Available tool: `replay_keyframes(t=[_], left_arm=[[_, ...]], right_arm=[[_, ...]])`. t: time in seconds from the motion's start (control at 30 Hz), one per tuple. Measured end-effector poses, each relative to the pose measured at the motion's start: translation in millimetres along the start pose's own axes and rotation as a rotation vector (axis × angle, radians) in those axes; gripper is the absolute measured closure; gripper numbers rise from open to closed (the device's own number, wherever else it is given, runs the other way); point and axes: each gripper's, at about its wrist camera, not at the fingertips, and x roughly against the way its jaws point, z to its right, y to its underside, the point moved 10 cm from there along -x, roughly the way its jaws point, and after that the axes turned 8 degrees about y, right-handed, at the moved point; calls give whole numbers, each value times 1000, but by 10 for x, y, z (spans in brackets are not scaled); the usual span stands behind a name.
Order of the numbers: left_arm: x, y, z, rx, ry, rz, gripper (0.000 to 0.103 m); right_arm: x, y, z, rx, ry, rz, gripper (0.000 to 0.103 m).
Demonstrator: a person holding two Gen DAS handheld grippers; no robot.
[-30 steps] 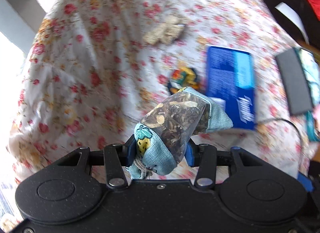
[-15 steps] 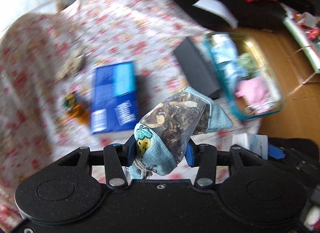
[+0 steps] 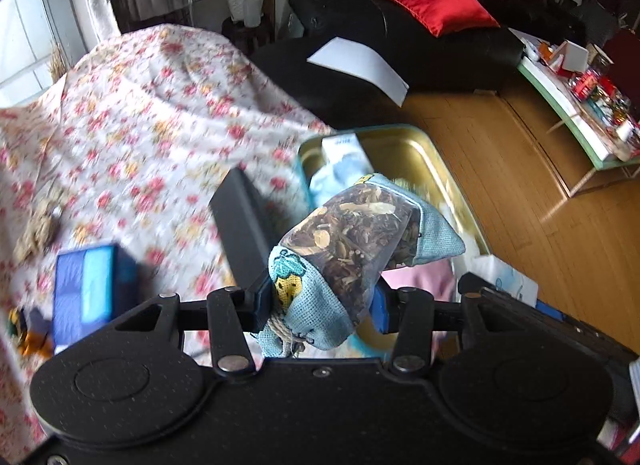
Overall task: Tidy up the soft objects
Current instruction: 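Lift the white tissue pack and herb bag and carry both toward the gold tray, then lower the tissue pack and herb bag into the gold tray and open both tools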
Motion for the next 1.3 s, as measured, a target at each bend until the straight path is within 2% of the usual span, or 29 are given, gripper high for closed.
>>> replay_keyframes(t=[0.33,0.57,0.73,0.93,0.97,1.03,1.17,1.3], left_arm=[[-611,-443,181,-46,-88,19,56],[-953,-632,230,-50,-80,-16,56],[-1130,-766,274,-45,-64,-32,56],[-1280,-852,284,-43,-64,-41,55],[-1300,-860,278,-41,-65,-43,51],[-1304,-876,273,-46,-70,-33,44],[-1227,-901,275,-88,-114,7,35],[-1098,-853,230,-87,-115,13,34]], right_arm=[[-670,-503,-66,-19,79,5,28],[-930,-494,-58,34,142,-2,28],[-969,-562,-180,54,110,34,28],[-995,-579,-226,44,62,36,27],[-994,-591,-232,41,59,40,27],[-985,-627,-229,23,59,52,15],[-991,-649,-220,4,40,47,15],[-990,-624,-247,28,39,39,15]])
